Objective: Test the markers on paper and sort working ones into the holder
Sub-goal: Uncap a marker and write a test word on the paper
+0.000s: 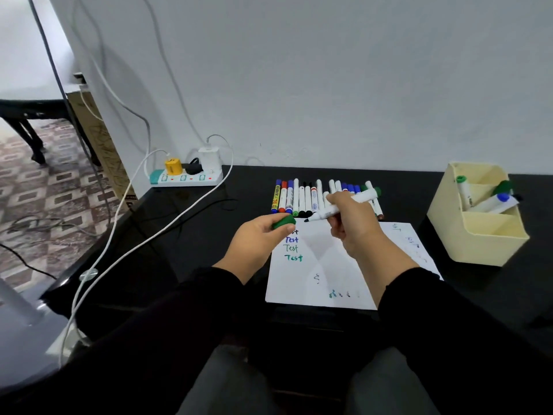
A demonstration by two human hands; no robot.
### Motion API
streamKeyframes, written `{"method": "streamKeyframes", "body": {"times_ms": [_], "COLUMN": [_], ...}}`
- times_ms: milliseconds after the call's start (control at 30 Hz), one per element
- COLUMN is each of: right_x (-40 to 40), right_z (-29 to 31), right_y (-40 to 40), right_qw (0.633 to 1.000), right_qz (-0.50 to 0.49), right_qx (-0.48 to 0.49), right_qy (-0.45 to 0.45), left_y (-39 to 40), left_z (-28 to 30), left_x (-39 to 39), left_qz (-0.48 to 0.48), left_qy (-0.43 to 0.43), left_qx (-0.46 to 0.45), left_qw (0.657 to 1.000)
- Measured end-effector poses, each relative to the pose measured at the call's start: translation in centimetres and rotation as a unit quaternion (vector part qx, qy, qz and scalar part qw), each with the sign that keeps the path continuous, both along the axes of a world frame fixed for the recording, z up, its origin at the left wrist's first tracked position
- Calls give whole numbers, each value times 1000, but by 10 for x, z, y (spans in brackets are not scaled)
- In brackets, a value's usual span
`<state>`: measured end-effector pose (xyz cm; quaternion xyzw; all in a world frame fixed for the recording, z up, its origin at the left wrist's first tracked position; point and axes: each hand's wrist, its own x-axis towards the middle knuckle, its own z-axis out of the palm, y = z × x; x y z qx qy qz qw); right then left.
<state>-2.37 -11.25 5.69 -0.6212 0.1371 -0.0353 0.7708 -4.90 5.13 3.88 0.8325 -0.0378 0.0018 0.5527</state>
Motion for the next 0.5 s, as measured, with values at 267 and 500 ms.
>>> {"method": "streamKeyframes", "body": {"times_ms": [267, 500], "right_x": [-20, -34], "right_z": [21, 28], "right_y": [-11, -19], "right_qw": [998, 995], "right_qz": [25, 38], "right_qx": [-27, -45], "right_qy": [-50, -75], "left_y": [-24, -37], "left_z": [21, 36], "left_x": [-16, -19], "left_qz": [-63, -68], "left_qy": [-8, 58], "left_qx": [-26, -133], "left_qw": [998, 987]}}
